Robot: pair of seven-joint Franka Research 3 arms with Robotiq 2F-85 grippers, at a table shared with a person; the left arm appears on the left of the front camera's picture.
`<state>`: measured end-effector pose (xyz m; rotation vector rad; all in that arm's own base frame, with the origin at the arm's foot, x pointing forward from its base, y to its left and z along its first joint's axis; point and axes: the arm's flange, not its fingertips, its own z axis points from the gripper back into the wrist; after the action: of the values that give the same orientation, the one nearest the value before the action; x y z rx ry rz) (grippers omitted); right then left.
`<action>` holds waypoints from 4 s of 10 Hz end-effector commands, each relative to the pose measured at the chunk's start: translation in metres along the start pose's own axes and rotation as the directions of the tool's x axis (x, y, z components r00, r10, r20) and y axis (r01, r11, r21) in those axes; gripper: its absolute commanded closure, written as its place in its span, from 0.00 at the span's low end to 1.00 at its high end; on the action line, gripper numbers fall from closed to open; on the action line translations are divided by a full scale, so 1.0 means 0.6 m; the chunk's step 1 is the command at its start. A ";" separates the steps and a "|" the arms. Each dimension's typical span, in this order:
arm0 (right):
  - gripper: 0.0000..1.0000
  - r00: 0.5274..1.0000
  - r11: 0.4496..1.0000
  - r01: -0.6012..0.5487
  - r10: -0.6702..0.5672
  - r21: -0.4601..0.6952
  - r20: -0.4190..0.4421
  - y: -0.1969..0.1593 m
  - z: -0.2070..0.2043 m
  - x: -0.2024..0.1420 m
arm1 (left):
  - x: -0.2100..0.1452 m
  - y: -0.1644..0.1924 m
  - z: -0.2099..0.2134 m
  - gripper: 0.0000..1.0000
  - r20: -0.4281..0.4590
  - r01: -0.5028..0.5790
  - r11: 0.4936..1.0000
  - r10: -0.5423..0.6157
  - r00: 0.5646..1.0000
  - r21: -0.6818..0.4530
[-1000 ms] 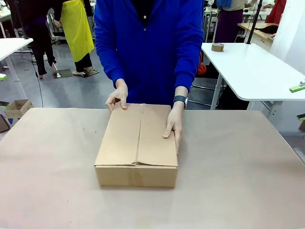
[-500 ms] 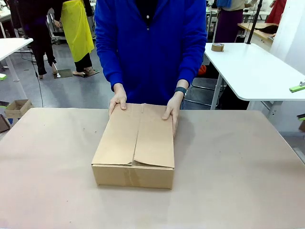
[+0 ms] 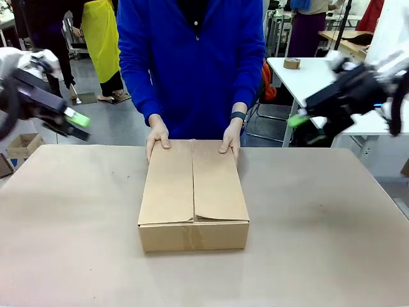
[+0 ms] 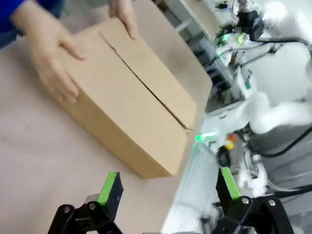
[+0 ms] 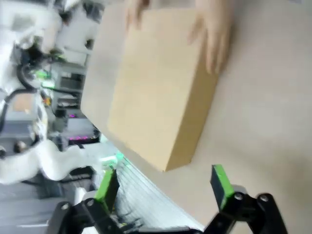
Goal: Pack the gift set into the box.
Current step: Press and hold the closed box until the human finishes sealing it.
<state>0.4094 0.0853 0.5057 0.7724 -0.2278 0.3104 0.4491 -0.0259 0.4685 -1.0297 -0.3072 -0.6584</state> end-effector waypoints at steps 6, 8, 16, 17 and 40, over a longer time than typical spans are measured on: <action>0.00 0.894 0.888 -0.447 0.439 0.108 0.091 0.049 -0.087 0.024 | 0.025 0.018 -0.078 0.00 0.122 0.257 0.966 -0.259 0.958 0.029; 0.00 0.658 0.649 -0.738 0.629 0.187 0.413 0.061 -0.139 0.051 | 0.046 0.039 -0.132 0.00 0.394 0.589 0.779 -0.622 0.677 0.216; 0.00 0.566 0.622 -0.782 0.690 0.031 0.452 0.074 -0.185 0.063 | 0.051 0.043 -0.199 0.00 0.365 0.719 0.644 -0.755 0.544 0.260; 0.00 0.523 0.580 -0.814 0.703 0.036 0.482 0.044 -0.213 0.062 | 0.038 0.078 -0.217 0.00 0.335 0.735 0.627 -0.772 0.541 0.257; 0.00 0.447 0.435 -0.893 0.830 0.117 0.333 -0.084 -0.412 0.025 | -0.006 0.152 -0.334 0.00 0.169 0.774 0.629 -0.757 0.631 -0.070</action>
<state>0.4656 0.2282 0.3095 0.9300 -0.8312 1.2955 0.4936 -0.1662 0.3078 -1.0551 -0.8529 -1.4229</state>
